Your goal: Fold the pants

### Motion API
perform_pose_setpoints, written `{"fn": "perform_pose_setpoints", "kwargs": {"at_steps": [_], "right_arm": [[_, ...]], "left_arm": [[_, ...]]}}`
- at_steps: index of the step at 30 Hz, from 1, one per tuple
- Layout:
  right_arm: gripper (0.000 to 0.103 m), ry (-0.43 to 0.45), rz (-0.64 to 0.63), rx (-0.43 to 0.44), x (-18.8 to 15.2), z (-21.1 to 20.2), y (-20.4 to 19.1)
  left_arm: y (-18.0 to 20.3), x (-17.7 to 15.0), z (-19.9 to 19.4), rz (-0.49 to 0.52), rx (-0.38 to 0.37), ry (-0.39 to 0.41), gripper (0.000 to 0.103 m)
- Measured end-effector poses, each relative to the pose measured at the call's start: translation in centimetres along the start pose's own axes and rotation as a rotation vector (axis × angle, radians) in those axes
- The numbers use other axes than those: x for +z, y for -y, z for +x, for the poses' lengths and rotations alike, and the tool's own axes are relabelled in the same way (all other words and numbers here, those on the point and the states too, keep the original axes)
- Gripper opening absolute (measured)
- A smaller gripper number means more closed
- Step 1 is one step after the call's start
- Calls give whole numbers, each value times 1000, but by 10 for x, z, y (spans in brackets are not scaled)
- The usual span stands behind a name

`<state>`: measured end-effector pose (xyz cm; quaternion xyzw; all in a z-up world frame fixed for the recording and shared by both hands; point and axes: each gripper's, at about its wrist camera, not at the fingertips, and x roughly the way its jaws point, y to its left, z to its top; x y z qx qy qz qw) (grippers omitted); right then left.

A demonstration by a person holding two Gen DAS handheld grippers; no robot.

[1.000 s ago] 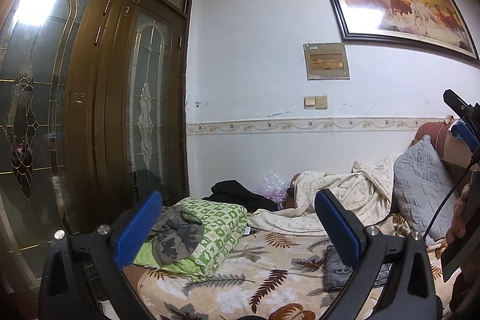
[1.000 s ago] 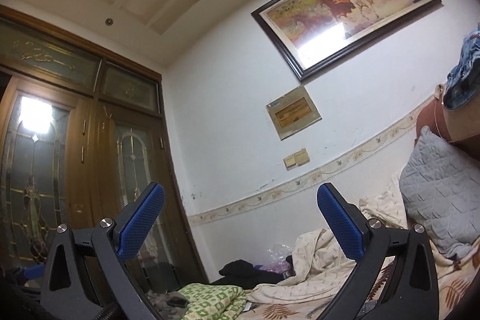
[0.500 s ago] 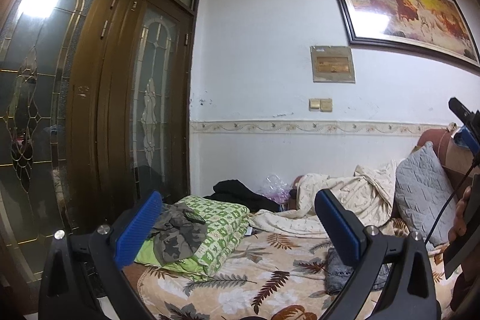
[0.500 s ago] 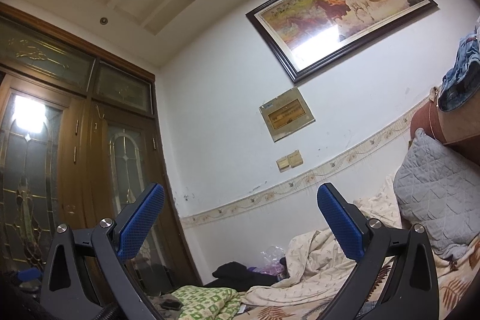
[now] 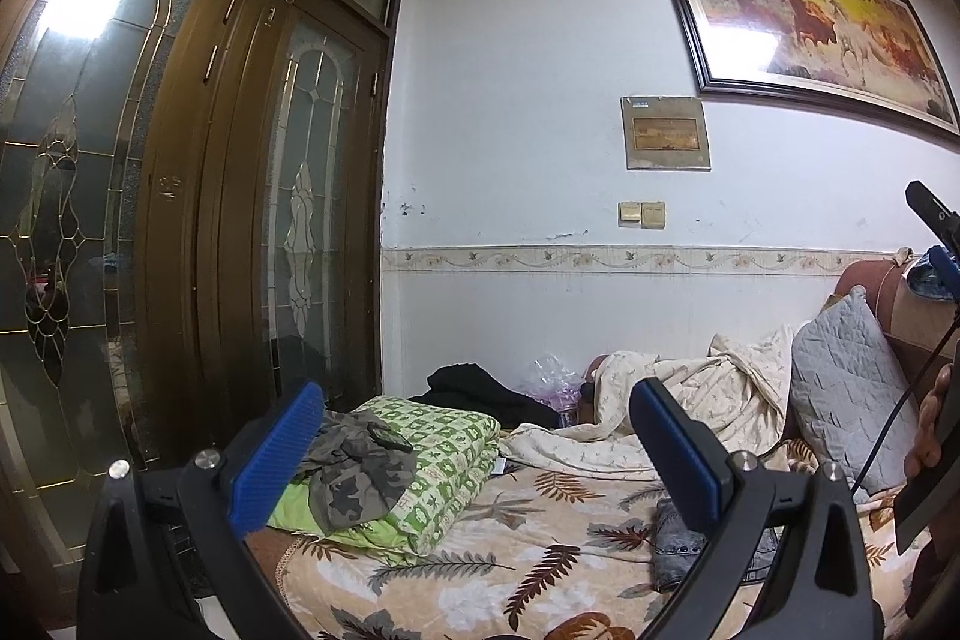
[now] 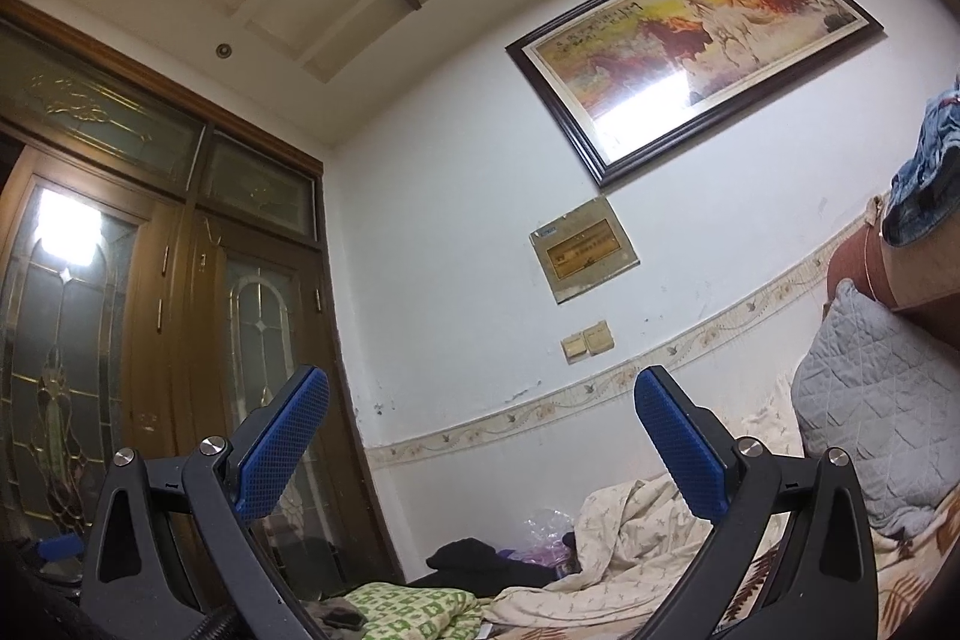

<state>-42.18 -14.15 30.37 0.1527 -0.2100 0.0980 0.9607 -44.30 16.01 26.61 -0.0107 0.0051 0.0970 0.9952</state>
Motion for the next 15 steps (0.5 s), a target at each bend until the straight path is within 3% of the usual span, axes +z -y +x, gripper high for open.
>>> {"fn": "perform_pose_setpoints", "kwargs": {"at_steps": [7, 12, 15], "right_arm": [[103, -37, 0, -32, -16, 5, 17], [103, -76, -11, -87, -29, 7, 47], [103, -94, -15, -140, -37, 4, 74]], "left_arm": [[14, -7, 22, 24, -11, -40, 103], [38, -22, 52, 45, -71, -82, 103], [55, -37, 76, 78, -103, -148, 103]]}}
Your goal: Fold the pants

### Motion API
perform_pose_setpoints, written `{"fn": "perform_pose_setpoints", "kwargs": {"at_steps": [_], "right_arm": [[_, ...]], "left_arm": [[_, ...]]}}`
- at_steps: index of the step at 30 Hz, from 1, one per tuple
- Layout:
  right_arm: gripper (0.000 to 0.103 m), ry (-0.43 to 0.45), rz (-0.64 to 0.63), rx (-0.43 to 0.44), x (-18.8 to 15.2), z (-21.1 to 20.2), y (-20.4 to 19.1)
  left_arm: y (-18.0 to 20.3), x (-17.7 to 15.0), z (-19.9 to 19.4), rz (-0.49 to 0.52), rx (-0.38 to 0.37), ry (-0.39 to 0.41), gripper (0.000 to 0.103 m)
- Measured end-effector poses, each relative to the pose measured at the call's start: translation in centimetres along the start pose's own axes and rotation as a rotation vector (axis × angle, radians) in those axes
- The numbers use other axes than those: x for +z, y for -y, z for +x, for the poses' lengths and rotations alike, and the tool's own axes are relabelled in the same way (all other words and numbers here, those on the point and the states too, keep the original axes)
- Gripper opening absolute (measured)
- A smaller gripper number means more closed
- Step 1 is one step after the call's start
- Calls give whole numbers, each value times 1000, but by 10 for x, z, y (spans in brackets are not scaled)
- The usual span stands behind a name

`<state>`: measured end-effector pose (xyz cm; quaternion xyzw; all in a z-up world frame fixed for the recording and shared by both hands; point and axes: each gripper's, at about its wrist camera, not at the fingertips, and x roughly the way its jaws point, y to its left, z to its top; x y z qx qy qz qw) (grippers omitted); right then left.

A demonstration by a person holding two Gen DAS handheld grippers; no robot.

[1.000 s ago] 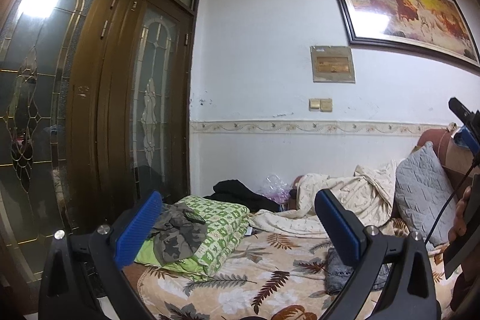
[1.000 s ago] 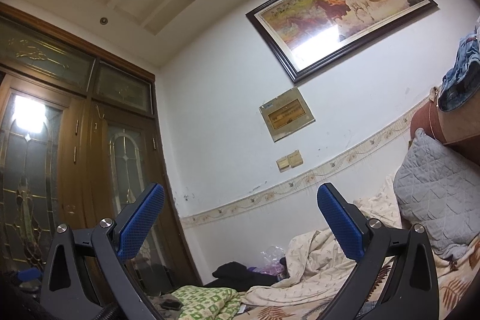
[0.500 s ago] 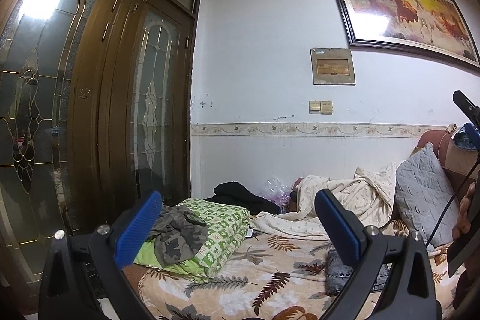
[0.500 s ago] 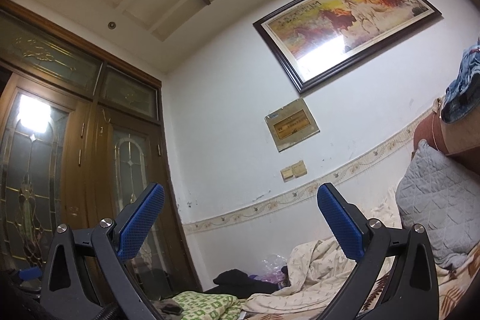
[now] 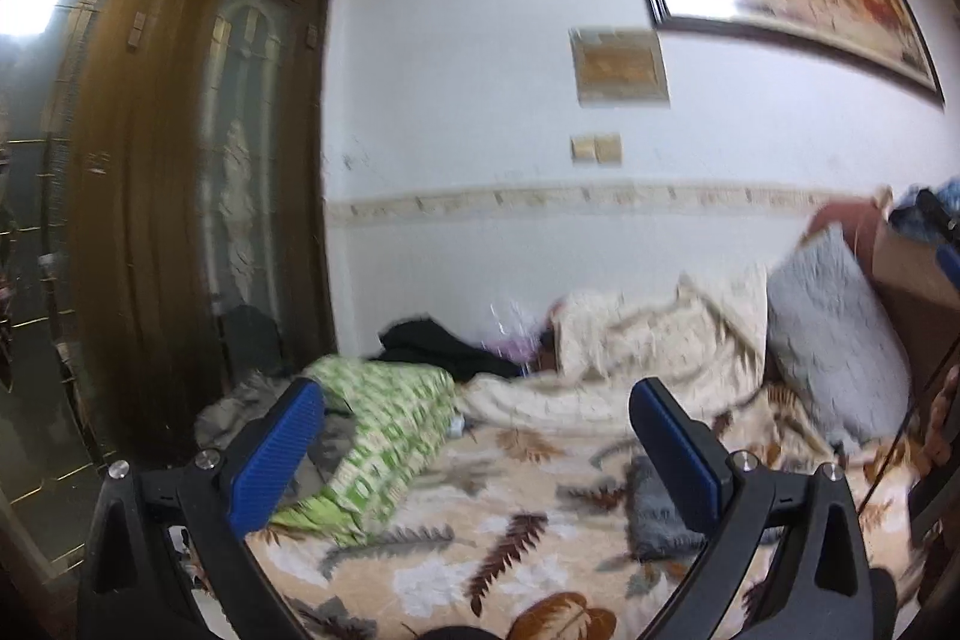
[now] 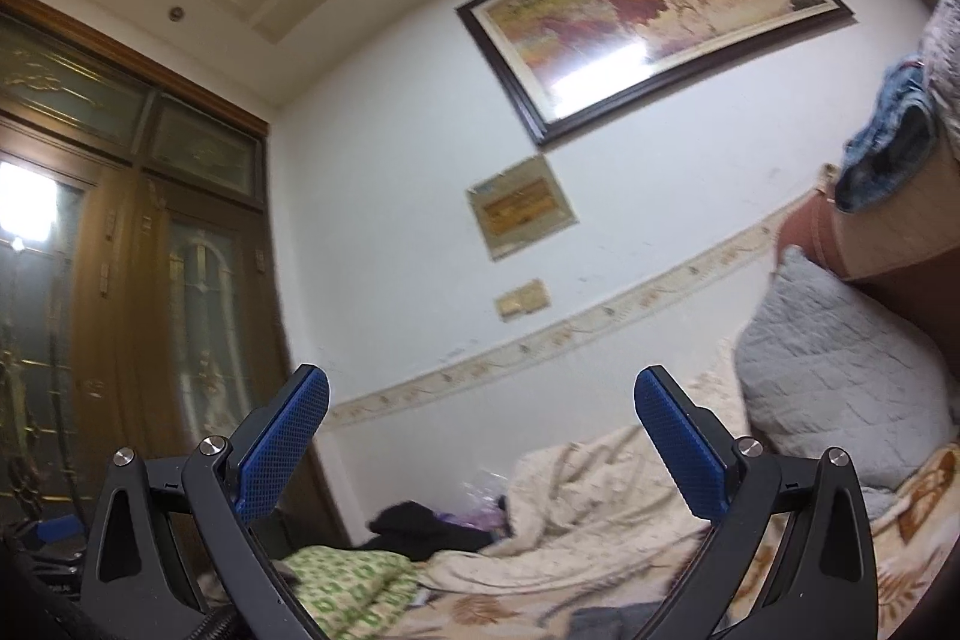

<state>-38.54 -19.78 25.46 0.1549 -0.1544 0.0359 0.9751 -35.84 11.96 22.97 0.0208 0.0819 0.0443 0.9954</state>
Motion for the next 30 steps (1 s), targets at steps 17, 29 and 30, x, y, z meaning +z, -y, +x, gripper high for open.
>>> {"fn": "perform_pose_setpoints", "kwargs": {"at_steps": [17, 29, 30], "right_arm": [[103, -95, 3, -264, -59, 39, 132], [103, -312, 38, -327, -140, 75, 183], [103, -332, 50, -343, -148, 79, 190]], "left_arm": [[48, -34, 113, 42, -36, -159, 103], [75, -114, 257, 69, -58, -343, 103], [80, -123, 272, 74, -62, -372, 103]]}}
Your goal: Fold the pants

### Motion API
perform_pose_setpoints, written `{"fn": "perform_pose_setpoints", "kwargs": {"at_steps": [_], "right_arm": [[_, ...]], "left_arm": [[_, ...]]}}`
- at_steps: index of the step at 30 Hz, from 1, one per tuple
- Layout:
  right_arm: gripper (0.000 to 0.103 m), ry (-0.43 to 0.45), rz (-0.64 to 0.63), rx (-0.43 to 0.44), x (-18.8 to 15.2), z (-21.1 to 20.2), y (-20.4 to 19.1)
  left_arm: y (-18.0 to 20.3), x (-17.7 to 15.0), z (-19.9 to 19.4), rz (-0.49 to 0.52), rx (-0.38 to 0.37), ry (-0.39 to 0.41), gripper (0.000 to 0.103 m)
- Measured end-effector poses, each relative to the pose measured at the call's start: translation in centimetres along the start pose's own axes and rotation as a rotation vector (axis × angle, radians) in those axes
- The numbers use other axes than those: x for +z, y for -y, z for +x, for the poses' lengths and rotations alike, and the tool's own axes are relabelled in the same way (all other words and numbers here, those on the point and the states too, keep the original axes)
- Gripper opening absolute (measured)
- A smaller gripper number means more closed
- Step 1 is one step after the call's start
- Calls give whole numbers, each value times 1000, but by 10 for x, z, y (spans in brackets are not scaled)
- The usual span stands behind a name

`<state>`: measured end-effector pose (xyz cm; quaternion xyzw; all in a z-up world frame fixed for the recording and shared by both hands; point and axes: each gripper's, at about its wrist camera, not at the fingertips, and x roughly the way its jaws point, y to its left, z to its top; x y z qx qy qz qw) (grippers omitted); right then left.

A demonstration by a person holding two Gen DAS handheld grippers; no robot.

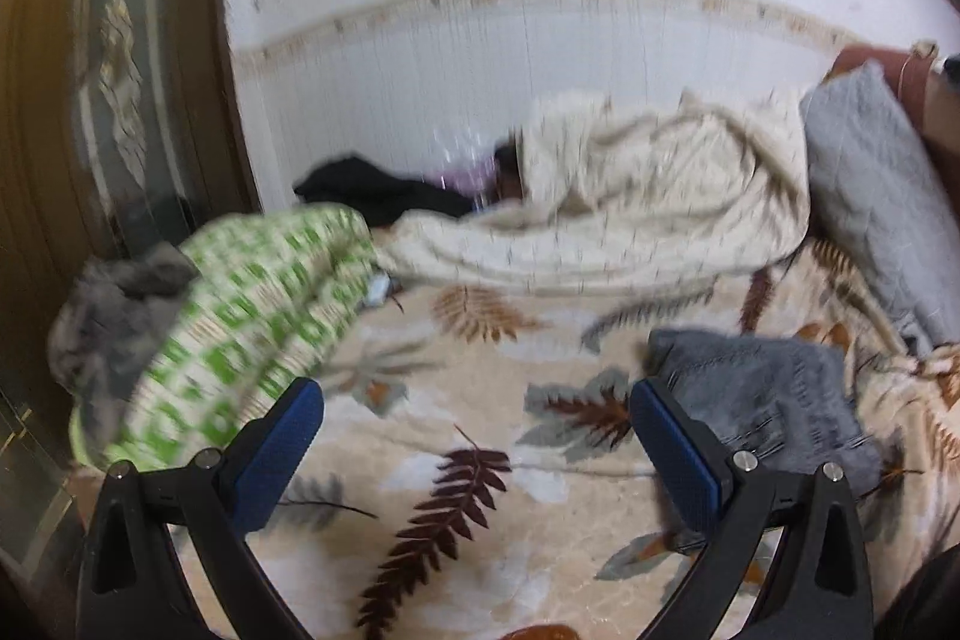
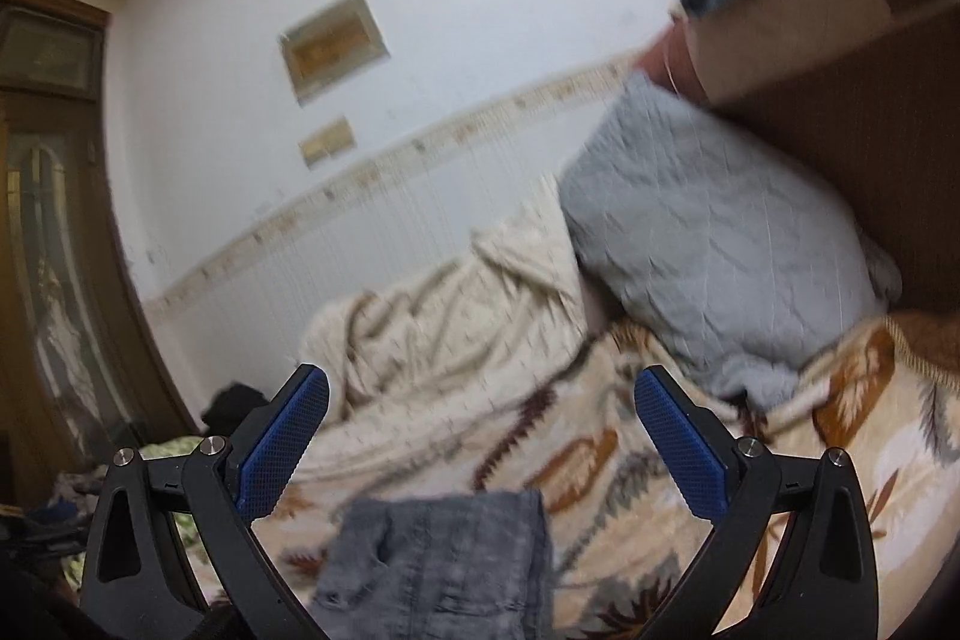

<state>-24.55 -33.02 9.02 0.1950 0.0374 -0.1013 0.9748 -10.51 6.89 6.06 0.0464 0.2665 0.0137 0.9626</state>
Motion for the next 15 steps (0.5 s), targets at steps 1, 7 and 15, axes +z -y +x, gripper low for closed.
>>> {"fn": "perform_pose_setpoints", "kwargs": {"at_steps": [1, 7, 15], "right_arm": [[103, -24, 16, -16, -5, 10, 6], [103, -111, 76, -81, -30, 49, 33], [103, -372, 99, 63, -67, 96, 21]], "left_arm": [[5, -2, 13, 6, -7, -19, 103], [43, -6, 62, 70, -31, -34, 103], [88, -24, 102, 98, -180, -86, 103]]}}
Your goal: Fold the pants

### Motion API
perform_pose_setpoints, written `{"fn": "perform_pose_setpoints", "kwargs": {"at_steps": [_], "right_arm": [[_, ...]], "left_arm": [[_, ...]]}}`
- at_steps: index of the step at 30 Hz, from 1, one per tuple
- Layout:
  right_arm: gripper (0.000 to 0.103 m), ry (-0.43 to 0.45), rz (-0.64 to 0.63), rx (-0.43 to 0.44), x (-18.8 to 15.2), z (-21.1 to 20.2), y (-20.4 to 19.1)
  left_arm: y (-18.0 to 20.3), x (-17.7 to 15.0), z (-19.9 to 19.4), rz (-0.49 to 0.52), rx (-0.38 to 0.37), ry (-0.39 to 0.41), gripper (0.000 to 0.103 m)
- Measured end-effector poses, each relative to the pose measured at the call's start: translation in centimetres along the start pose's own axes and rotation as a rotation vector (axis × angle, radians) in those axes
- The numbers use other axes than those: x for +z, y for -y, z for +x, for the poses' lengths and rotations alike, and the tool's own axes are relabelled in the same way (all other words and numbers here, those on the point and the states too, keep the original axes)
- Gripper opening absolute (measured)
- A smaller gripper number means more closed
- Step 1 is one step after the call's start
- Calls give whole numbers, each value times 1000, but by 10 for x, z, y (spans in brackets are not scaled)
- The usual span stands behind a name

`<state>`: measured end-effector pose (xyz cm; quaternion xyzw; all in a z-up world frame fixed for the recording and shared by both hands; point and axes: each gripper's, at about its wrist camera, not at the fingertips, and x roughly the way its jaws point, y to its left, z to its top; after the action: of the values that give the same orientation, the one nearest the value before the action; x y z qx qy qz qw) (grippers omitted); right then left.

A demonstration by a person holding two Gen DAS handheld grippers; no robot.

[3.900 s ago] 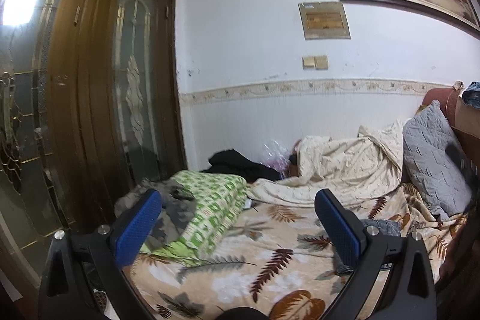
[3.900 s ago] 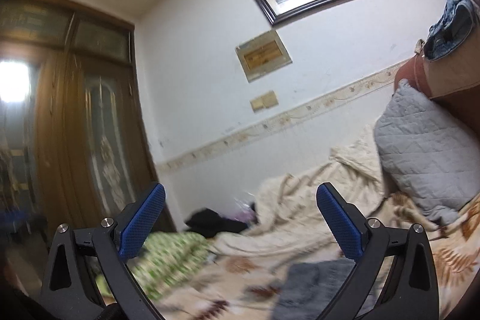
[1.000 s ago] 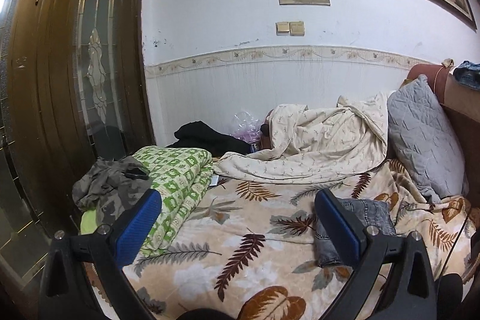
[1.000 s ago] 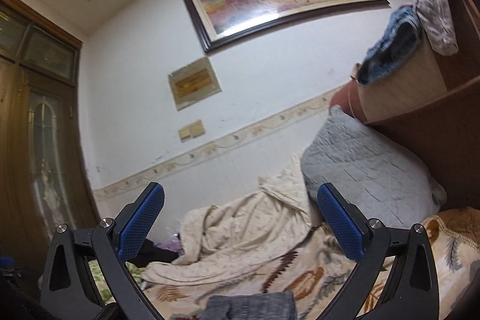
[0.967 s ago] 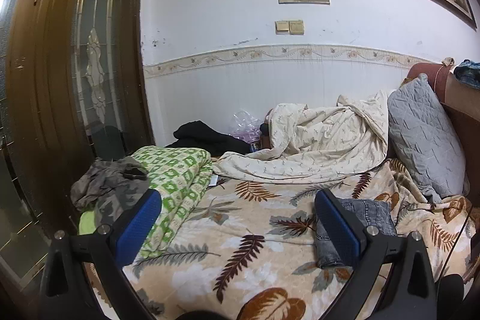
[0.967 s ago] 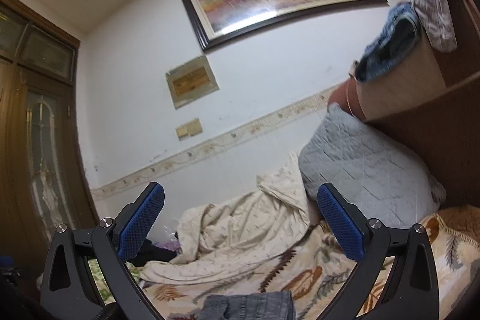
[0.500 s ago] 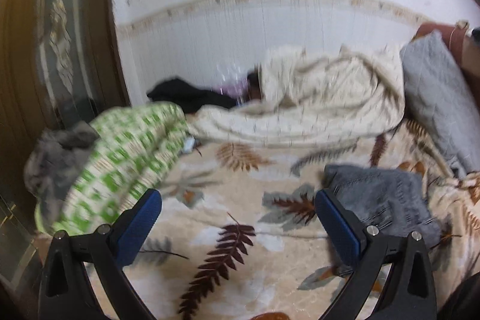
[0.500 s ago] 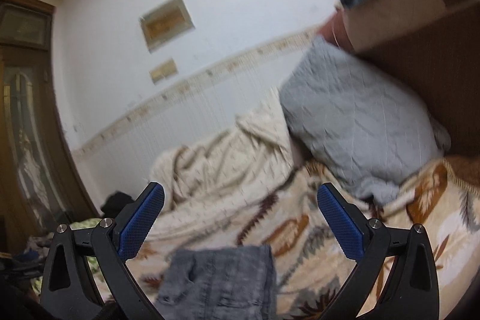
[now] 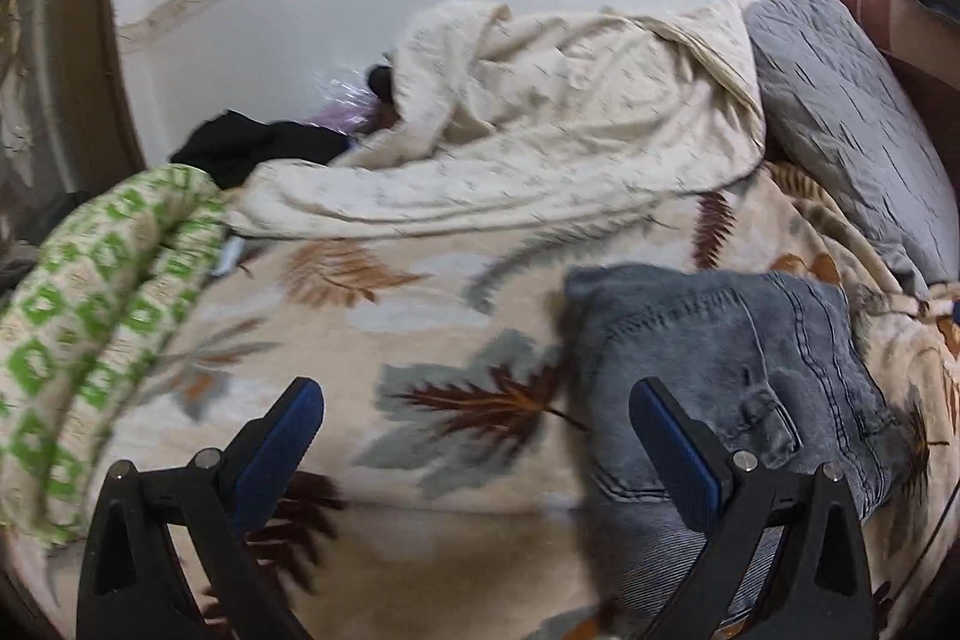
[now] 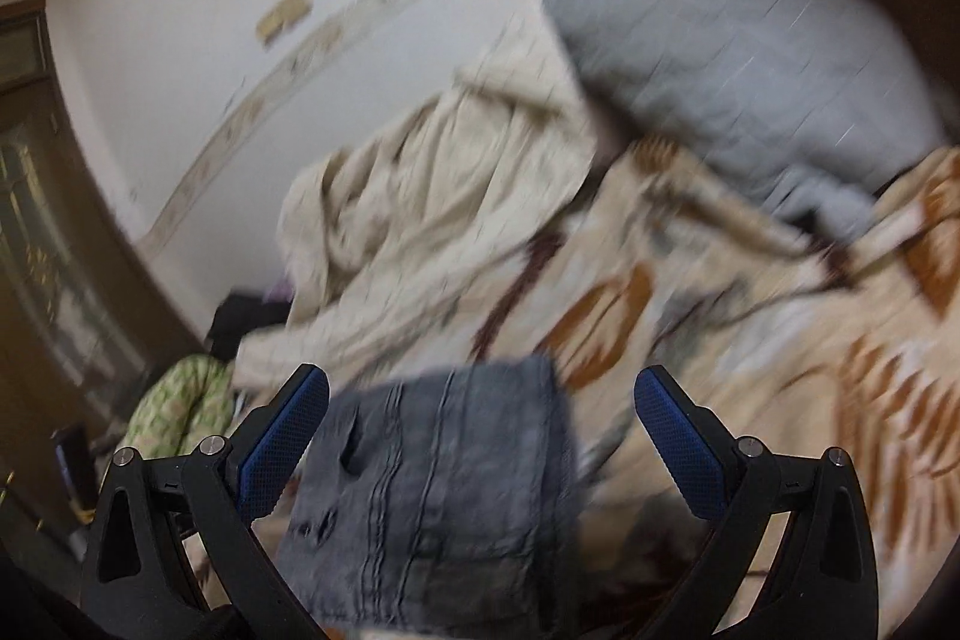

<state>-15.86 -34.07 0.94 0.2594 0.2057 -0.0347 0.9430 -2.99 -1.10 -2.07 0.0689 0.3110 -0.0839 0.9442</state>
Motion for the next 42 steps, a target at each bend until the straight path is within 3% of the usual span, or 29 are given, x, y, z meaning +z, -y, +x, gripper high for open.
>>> {"fn": "perform_pose_setpoints", "kwargs": {"at_steps": [7, 14, 42], "right_arm": [[103, -57, -126, 9, -18, 18, -29], [103, -79, -184, 19, -28, 23, -43], [103, -91, -173, 26, -27, 24, -43]], "left_arm": [[19, -13, 8, 97, 21, -4, 103], [14, -9, 9, 75, 23, -2, 103], [5, -10, 14, 29, 43, -26, 103]]}}
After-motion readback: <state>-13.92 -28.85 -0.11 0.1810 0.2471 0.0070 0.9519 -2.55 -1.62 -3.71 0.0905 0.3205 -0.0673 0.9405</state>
